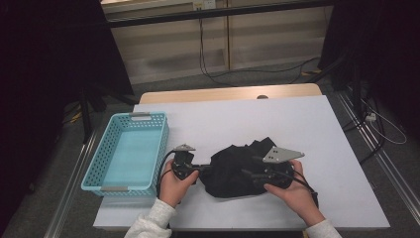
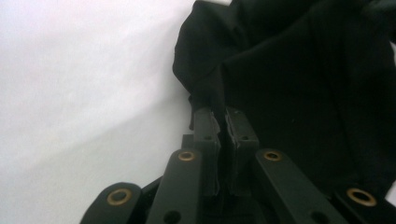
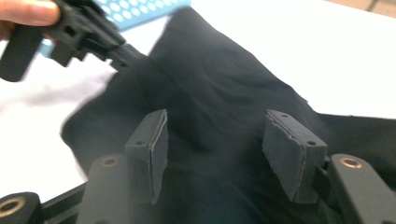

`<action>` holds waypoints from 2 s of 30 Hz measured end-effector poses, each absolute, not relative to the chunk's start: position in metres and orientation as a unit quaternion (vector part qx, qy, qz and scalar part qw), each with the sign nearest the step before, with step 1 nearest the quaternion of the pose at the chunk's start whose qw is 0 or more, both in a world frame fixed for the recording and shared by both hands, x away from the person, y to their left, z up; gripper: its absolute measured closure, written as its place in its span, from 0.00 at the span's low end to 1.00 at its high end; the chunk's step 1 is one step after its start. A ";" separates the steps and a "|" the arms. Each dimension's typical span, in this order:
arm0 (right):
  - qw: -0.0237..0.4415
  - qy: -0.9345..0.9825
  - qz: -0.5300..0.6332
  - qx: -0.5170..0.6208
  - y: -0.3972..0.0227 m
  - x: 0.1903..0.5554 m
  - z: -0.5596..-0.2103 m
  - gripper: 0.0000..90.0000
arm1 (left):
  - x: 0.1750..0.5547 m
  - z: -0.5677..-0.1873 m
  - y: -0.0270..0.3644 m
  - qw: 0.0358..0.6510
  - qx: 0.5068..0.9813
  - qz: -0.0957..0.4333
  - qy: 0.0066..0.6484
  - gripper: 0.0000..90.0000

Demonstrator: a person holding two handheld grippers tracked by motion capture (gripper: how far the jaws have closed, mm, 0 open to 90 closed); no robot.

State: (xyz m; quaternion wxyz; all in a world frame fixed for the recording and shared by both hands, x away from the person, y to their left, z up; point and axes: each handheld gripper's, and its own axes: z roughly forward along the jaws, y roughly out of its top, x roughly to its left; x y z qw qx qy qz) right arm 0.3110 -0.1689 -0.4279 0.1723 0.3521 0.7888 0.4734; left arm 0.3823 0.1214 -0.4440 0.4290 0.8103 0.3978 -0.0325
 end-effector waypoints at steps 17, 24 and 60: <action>0.170 0.831 0.432 0.307 -0.124 0.304 -0.452 0.44 | 0.374 -0.434 0.108 0.445 0.814 -0.045 0.371 0.96; 0.172 0.826 0.440 0.307 -0.138 0.309 -0.456 0.98 | 0.373 -0.435 0.106 0.452 0.811 -0.050 0.368 0.95; 0.159 0.818 0.458 0.310 -0.163 0.293 -0.431 0.65 | 0.378 -0.430 0.115 0.459 0.803 -0.062 0.374 0.95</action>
